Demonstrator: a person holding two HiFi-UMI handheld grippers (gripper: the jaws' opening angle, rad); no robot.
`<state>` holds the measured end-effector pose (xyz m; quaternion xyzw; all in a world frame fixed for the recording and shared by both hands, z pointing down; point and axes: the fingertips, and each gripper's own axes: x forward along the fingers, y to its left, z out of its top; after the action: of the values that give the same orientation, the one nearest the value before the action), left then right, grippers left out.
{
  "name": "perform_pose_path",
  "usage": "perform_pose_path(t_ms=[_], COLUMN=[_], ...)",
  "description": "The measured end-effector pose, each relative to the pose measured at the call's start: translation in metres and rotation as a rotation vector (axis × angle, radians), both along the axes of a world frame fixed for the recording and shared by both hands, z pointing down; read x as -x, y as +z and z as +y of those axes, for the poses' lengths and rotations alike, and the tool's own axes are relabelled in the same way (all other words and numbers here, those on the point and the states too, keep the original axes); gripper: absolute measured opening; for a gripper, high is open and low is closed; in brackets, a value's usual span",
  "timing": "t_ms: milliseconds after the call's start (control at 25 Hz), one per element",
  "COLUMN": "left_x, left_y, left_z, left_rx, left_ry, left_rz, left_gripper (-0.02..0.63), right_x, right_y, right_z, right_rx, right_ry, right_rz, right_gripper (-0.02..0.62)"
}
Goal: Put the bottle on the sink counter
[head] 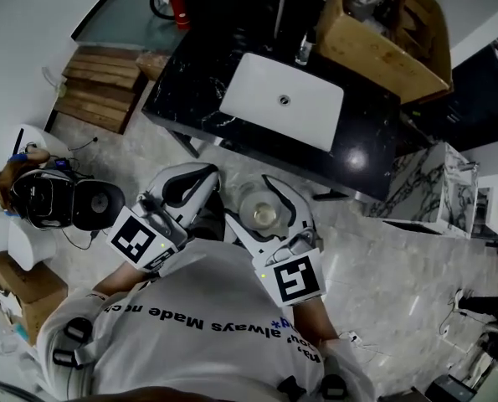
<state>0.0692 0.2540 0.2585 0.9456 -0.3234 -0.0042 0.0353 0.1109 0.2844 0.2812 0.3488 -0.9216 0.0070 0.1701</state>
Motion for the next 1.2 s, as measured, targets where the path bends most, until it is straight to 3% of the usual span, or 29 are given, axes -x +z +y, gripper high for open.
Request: perform_pose_path(t_ms=[680, 1000, 1200], left_x=[0.093, 0.129, 0.145], left_y=[0.016, 0.012, 0.023], left_z=[-0.199, -0.265, -0.292], left_rx=[0.037, 0.026, 0.050], left_ry=[-0.010, -0.024, -0.038], left_rz=[0.016, 0.046, 0.026], left_gripper=[0.003, 0.003, 0.003], right_x=[0.088, 0.124, 0.139], right_y=[0.016, 0.013, 0.016], right_z=[-0.201, -0.272, -0.301], right_rx=[0.037, 0.022, 0.022], right_ry=[-0.015, -0.032, -0.039], right_rz=[0.043, 0.051, 0.051], right_gripper=[0.336, 0.336, 0.336])
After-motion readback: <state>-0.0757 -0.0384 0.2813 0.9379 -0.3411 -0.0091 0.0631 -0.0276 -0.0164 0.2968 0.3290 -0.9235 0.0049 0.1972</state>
